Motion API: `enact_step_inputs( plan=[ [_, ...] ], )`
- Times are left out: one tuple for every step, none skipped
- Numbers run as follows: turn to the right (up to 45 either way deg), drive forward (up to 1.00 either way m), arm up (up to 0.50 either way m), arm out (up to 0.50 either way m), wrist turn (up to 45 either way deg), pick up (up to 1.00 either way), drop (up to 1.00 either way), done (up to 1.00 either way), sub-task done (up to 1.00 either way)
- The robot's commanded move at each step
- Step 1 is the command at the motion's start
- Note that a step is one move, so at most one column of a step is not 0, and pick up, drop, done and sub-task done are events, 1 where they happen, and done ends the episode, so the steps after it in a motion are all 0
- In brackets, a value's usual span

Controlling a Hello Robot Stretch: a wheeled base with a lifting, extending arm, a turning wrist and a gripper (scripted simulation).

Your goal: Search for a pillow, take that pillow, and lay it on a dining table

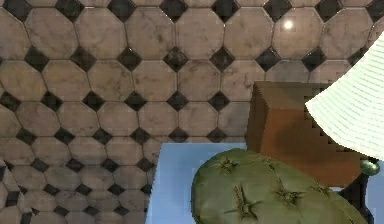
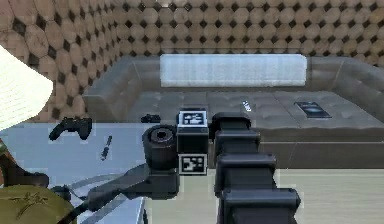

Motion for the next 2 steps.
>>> enact_step_inputs(
  plan=[
    [0.0, 0.00, 0.00, -0.08, 0.0, 0.00, 0.00, 0.00, 0.00],
    [0.0, 0.00, 0.00, 0.00, 0.0, 0.00, 0.00, 1.00, 0.00]
  ],
)
